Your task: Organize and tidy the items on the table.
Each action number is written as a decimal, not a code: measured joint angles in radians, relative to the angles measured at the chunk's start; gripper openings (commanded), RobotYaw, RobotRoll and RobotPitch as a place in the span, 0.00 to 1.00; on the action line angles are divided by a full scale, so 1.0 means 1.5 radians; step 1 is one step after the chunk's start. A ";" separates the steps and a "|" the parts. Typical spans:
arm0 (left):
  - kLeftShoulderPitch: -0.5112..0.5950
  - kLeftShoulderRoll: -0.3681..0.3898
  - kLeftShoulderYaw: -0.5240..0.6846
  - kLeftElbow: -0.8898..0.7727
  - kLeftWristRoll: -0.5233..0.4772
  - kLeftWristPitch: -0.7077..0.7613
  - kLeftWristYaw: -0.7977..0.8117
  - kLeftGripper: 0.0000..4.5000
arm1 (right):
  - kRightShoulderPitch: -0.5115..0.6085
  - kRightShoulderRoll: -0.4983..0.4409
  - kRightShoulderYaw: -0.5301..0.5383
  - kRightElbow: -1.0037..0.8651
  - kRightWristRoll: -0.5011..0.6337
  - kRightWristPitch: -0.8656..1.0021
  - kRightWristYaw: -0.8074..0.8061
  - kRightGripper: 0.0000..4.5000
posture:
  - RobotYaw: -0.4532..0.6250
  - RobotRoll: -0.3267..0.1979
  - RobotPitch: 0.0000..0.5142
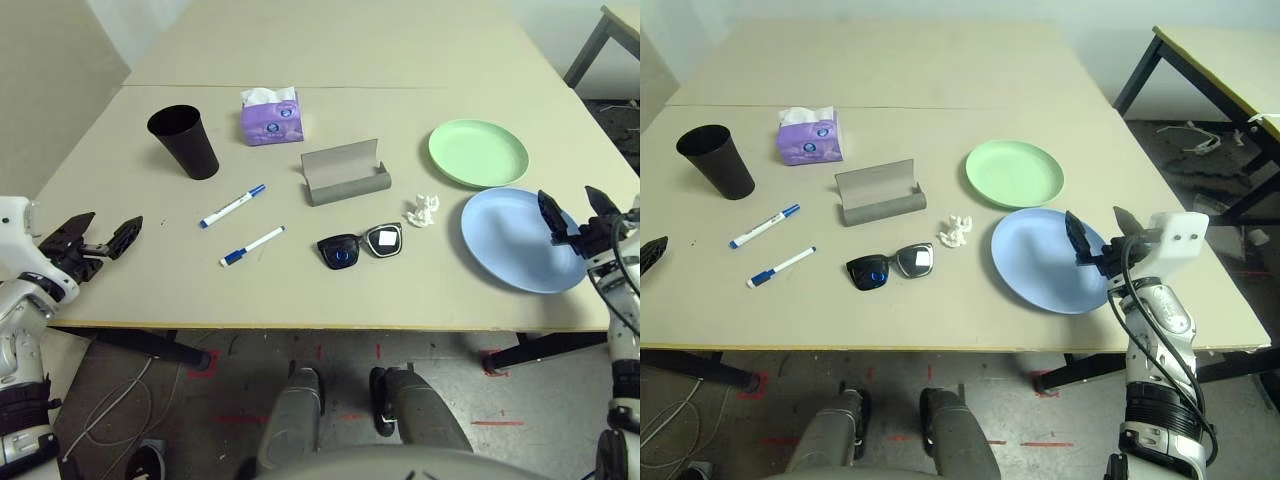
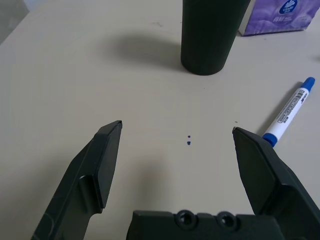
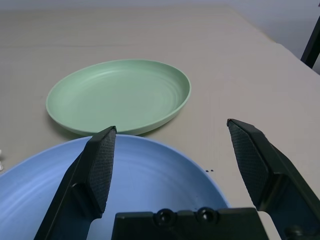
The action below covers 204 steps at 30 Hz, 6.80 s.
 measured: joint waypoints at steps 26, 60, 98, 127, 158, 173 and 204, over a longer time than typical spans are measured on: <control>0.037 -0.076 0.002 -0.073 -0.022 -0.004 0.041 1.00 | -0.059 -0.047 -0.001 0.099 -0.007 -0.014 0.019 1.00 | 0.39 0.62 0.39; -0.029 0.001 -0.086 -0.209 -0.209 0.115 -0.223 1.00 | -0.068 -0.053 0.000 0.117 -0.017 -0.050 0.055 1.00 | 0.36 0.62 0.35; -0.167 -0.020 -0.318 -0.105 -0.026 -0.141 -0.457 1.00 | 0.094 -0.188 0.025 -0.030 -0.010 0.224 0.186 1.00 | 0.25 0.62 0.36; -0.175 -0.021 -0.299 -0.113 -0.026 -0.182 -0.403 1.00 | 0.034 -0.195 0.045 0.009 0.001 0.276 0.235 0.01 | 0.27 0.62 0.34; -0.129 -0.023 -0.300 -0.144 -0.016 -0.185 -0.388 1.00 | -0.329 0.014 0.016 -0.071 0.034 0.552 -0.237 0.01 | 0.29 0.62 0.36; -0.120 -0.022 -0.299 -0.163 -0.016 -0.176 -0.375 1.00 | -0.409 0.073 0.013 0.076 -0.038 0.288 -0.324 0.01 | 0.31 0.62 0.36; -0.084 -0.007 -0.275 -0.209 -0.043 -0.132 -0.349 1.00 | -0.475 0.075 0.079 0.250 -0.157 0.190 -0.341 0.01 | 0.32 0.62 0.41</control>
